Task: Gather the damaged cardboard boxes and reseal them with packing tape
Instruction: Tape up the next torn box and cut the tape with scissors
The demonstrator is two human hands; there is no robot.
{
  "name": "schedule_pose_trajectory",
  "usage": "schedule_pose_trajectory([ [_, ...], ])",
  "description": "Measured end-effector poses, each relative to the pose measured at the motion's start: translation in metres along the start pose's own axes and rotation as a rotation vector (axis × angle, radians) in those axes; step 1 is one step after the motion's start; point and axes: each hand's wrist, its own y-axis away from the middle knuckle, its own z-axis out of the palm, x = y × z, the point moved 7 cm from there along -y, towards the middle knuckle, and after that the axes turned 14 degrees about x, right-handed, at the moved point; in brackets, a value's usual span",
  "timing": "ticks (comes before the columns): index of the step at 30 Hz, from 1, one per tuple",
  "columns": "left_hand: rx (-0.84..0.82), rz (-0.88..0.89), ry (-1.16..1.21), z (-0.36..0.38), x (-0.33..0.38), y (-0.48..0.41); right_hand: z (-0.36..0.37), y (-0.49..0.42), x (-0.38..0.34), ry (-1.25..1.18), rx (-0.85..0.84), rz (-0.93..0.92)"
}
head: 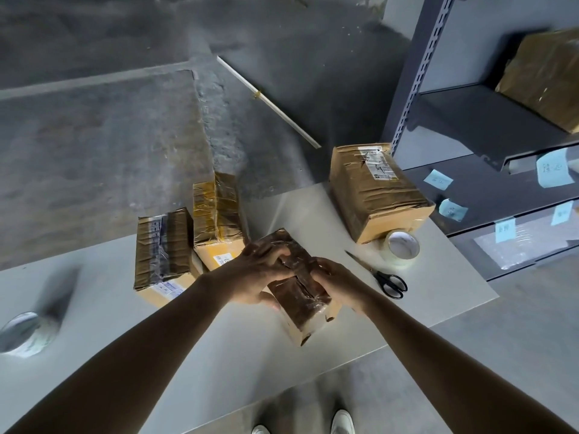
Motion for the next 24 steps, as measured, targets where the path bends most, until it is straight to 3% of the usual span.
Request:
schedule_pose_trajectory([
  [7,0.081,-0.017,0.068,-0.005,0.0,-0.005,0.001,-0.001,0.001,-0.031,0.029,-0.001],
  [12,0.21,-0.011,0.115,-0.009,0.001,-0.001,0.007,-0.002,0.003,0.128,0.016,-0.087],
  [19,0.208,-0.036,0.155,-0.006,0.001,0.003,0.011,-0.005,0.007,0.26,-0.03,-0.139],
  [24,0.126,-0.066,0.161,-0.003,0.002,0.002,0.008,0.003,0.005,0.38,0.028,-0.255],
])
